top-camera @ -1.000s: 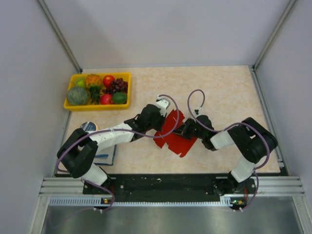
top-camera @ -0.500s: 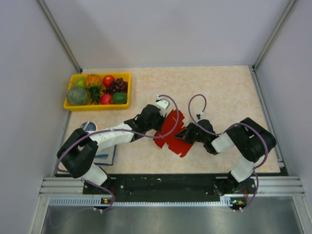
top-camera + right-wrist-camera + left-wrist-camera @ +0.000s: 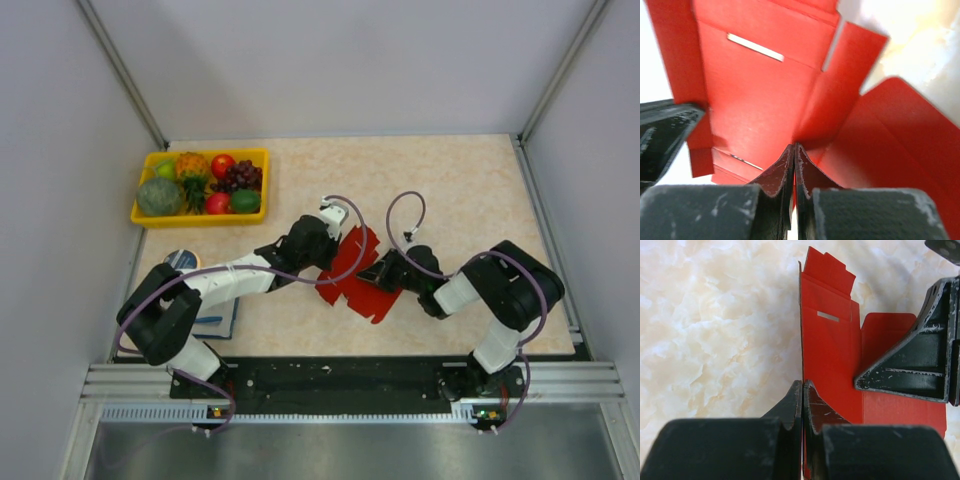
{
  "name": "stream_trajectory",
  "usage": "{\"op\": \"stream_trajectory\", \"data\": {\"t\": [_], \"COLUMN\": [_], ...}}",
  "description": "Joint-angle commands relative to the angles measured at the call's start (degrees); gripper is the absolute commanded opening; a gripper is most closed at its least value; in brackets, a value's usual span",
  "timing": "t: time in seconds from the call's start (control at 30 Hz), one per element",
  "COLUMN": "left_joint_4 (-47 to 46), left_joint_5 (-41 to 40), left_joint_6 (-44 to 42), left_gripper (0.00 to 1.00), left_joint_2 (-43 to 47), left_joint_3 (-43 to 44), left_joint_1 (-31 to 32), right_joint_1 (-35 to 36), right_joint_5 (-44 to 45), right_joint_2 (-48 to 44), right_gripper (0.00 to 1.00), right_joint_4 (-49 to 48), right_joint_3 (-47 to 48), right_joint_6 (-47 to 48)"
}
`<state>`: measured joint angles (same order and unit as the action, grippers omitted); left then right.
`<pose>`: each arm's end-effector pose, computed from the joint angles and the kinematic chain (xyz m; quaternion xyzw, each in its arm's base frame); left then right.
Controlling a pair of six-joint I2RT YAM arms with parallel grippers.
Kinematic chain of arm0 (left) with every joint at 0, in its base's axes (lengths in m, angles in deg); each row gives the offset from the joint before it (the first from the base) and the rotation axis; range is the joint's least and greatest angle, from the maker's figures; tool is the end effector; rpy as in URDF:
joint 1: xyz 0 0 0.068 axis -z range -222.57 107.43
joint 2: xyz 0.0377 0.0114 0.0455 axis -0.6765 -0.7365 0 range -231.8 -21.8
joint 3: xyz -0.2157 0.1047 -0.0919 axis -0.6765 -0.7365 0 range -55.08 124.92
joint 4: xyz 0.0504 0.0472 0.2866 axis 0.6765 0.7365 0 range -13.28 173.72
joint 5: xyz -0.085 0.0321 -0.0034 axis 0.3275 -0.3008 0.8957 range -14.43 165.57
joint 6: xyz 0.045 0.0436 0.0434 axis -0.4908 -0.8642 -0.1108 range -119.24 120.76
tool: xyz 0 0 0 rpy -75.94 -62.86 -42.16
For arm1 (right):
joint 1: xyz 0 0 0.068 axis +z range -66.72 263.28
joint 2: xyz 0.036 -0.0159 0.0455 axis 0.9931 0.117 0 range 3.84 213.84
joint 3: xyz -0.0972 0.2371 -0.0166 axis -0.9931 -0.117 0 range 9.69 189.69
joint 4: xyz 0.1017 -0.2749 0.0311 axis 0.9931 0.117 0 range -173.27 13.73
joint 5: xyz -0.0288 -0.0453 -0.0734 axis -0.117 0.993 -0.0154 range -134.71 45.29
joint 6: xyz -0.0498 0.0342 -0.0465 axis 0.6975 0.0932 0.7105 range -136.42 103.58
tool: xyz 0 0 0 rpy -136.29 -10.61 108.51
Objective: Fold the paper box
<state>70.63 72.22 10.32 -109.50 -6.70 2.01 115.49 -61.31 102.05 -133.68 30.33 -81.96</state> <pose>0.2740 -0.2645 0.1536 0.2513 0.8429 -0.1933 0.4348 0.2399 0.1729 0.0355 0.1701 0.8305 0.4696 0.2465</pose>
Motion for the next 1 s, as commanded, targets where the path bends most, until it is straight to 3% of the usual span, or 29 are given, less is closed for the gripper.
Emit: {"op": "stream_trajectory", "data": {"t": [0.0, 0.3, 0.43, 0.63, 0.97], "left_joint_4": [-2.09, -1.91, -2.61, -5.43, -9.46], "left_joint_5": [2.56, 2.39, 3.09, 8.09, 14.78], "left_joint_6": [1.16, 0.55, 1.07, 2.82, 9.42], "left_gripper": [0.00, 0.00, 0.00, 0.00, 0.00], "left_joint_2": [0.52, 0.95, 1.30, 2.36, -3.96], "left_joint_3": [-1.27, -1.01, -1.10, -0.75, -0.83], "left_joint_1": [0.33, 0.34, 0.42, 2.18, 4.81], "right_joint_1": [-1.00, -0.74, 1.18, 2.86, 4.71], "right_joint_5": [-0.97, 1.39, 4.28, 6.14, 12.82], "right_joint_2": [2.85, 0.85, -1.27, 2.23, 5.41], "right_gripper": [0.00, 0.00, 0.00, 0.00, 0.00], "right_joint_4": [-13.10, -2.24, 10.10, 11.74, 31.77], "right_joint_3": [-1.04, -0.60, 1.84, 4.31, 14.60], "right_joint_6": [-4.23, -0.21, 2.51, 1.64, 0.59]}}
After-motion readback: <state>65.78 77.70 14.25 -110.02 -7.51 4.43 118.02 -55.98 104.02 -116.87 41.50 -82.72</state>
